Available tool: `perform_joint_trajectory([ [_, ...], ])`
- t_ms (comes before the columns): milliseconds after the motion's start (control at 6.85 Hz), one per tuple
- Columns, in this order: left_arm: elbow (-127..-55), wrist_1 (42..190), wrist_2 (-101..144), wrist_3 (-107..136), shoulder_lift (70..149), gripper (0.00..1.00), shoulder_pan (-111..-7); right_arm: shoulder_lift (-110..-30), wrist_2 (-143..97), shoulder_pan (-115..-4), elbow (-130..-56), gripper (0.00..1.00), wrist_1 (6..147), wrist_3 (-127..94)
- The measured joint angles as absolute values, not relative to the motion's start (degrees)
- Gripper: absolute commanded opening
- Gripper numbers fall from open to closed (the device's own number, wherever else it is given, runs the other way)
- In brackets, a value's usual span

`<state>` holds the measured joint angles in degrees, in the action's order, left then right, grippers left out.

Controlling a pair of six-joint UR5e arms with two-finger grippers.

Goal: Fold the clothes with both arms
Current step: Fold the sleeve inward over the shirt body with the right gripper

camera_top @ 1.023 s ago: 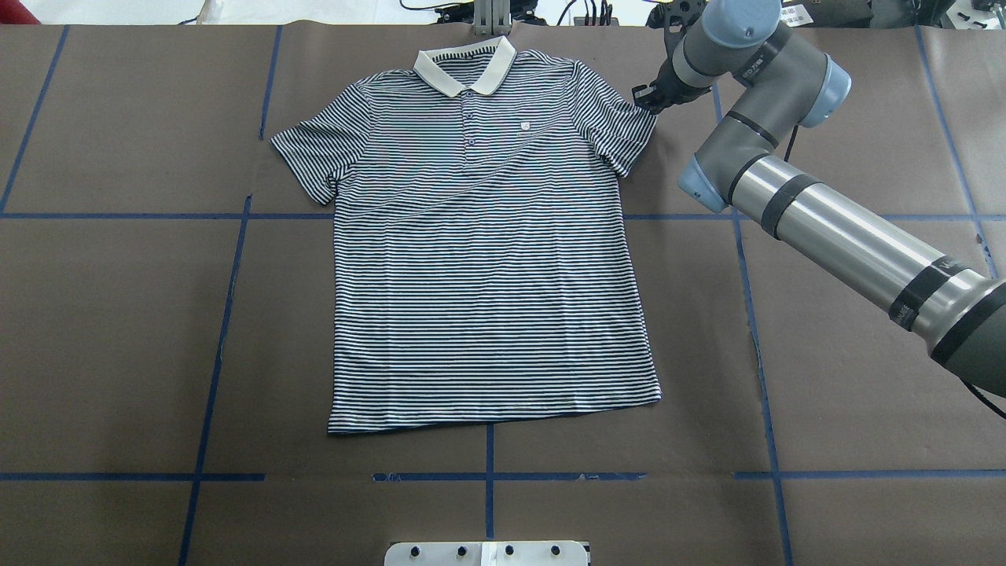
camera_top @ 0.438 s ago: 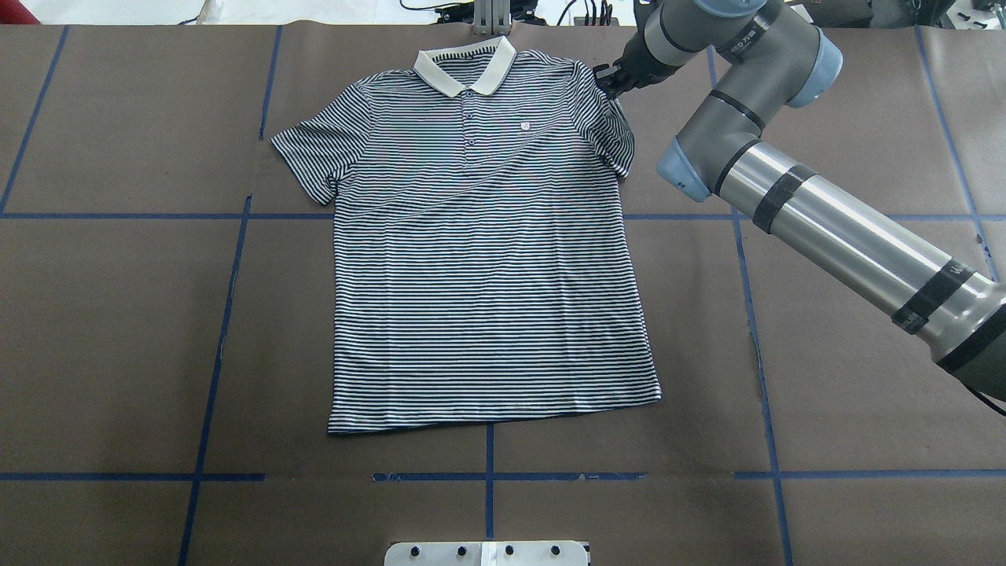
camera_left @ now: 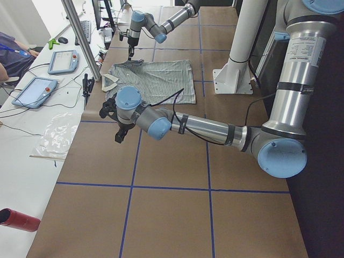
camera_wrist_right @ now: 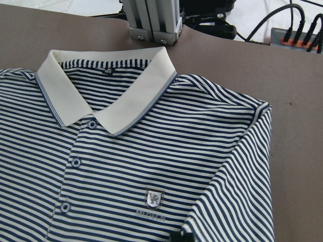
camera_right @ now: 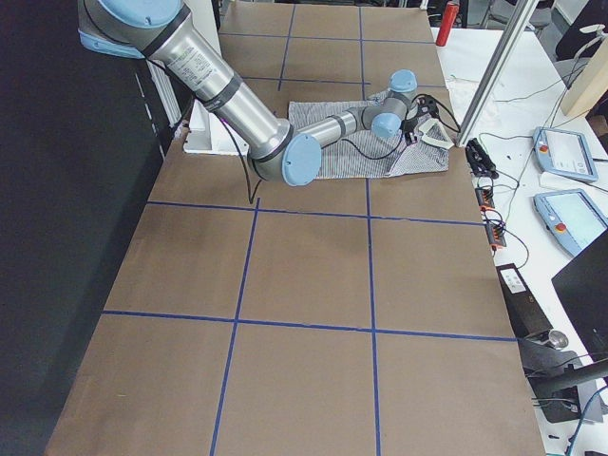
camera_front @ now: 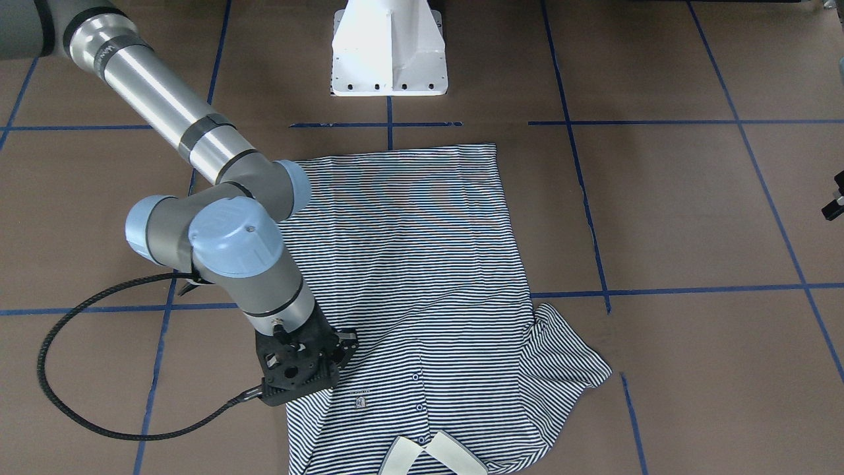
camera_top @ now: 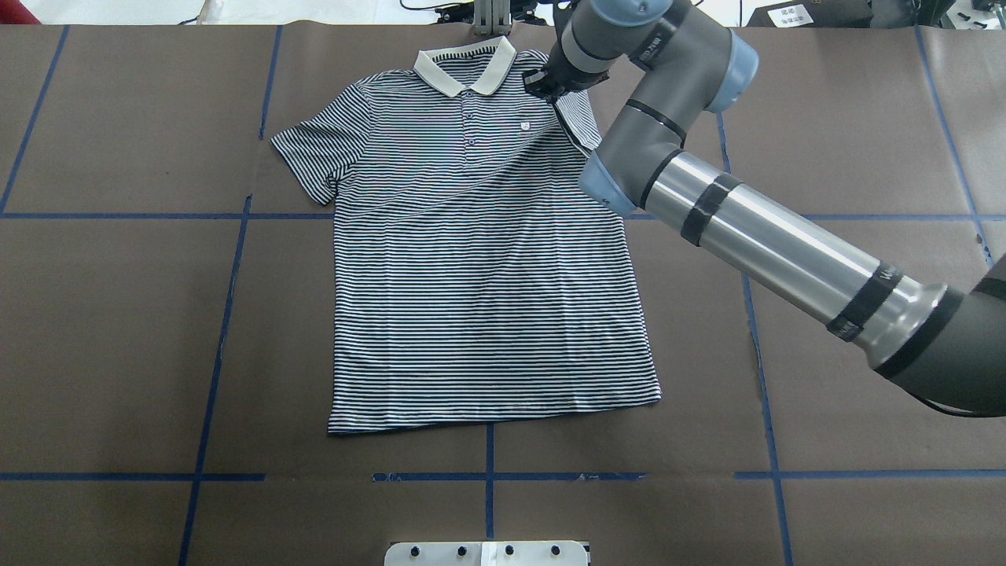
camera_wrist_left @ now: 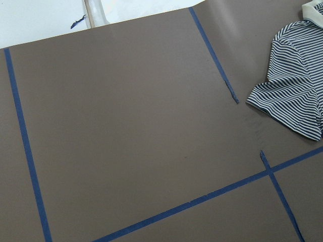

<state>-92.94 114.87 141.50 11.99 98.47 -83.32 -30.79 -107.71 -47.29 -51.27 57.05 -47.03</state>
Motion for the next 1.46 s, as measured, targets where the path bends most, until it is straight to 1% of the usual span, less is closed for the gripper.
perform_joint_trajectory([
  [146,-92.98,114.87,141.50,11.98,98.34,1.00,-83.32,-27.42,-104.41,-46.44,-46.87,0.00,57.76,-47.14],
  [292,-93.06,114.89,141.50,12.01,98.24,1.00,-83.32,-26.01,-102.62,-46.04,-44.71,0.99,57.99,-47.18],
  [584,-93.23,114.91,141.48,12.04,98.16,1.00,-83.32,-25.35,-101.37,-45.34,-43.64,1.00,57.86,-47.22],
  [877,-93.16,115.07,141.04,12.81,99.73,1.00,-81.47,-25.91,-104.10,-45.40,-45.58,1.00,57.53,-47.52],
  [1023,-93.00,115.20,140.62,16.29,102.08,1.00,-79.13,-28.31,-106.97,-45.82,-49.54,1.00,57.56,-47.95],
  [1169,-93.13,115.38,138.85,22.99,105.28,1.00,-75.68,-32.07,-108.79,-46.17,-55.18,1.00,58.57,-48.27],
  [1315,-93.26,115.48,135.43,30.55,108.40,1.00,-71.44,-34.87,-110.11,-46.67,-61.11,1.00,62.58,-48.20],
  [1461,-93.09,115.54,131.75,36.96,111.09,1.00,-67.65,-36.24,-111.28,-47.95,-67.03,1.00,70.03,-47.94],
])
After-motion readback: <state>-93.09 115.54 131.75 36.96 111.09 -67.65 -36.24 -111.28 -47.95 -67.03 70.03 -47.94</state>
